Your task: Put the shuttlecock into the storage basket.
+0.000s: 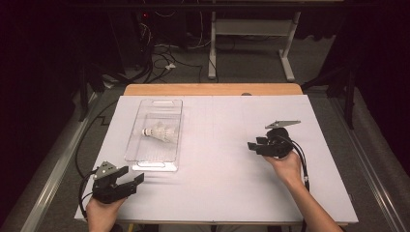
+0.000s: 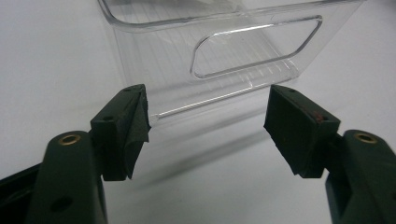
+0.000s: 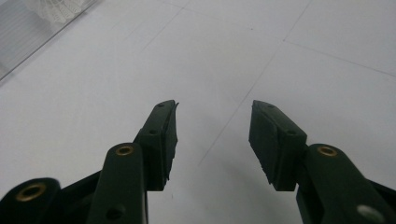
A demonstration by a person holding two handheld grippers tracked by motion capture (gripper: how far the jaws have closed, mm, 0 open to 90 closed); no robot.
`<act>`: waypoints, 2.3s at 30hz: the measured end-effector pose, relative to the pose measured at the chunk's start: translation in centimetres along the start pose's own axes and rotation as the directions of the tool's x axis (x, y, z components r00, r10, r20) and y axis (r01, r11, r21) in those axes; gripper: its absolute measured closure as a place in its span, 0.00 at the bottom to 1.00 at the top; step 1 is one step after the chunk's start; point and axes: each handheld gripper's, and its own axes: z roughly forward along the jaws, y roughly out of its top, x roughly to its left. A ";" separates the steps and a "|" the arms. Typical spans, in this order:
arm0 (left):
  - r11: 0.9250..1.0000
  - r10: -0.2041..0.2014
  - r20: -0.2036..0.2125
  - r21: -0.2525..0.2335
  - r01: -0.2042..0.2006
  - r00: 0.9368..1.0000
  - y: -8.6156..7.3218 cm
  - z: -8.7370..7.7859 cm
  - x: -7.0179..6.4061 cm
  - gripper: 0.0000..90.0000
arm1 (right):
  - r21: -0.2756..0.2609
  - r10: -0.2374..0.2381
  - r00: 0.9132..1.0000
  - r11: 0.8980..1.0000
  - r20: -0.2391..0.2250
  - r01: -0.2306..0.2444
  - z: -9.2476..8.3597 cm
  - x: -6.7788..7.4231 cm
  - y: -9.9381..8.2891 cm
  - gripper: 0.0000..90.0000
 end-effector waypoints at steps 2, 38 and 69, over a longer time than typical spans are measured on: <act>1.000 0.000 0.000 0.001 0.000 1.000 0.0 0.0 0.0 0.35 | 0.002 0.002 1.000 1.000 0.001 -0.002 -0.1 0.0 -0.2 0.58; 1.000 -0.004 -0.002 0.004 0.004 1.000 0.0 0.1 0.0 0.35 | -0.051 0.034 0.999 0.998 0.041 -0.032 -3.2 -1.7 -3.6 0.53; 1.000 -0.006 -0.001 0.001 0.006 1.000 0.0 0.0 0.0 0.35 | -0.121 0.044 0.997 0.992 0.070 -0.036 -5.5 -1.6 -7.5 0.46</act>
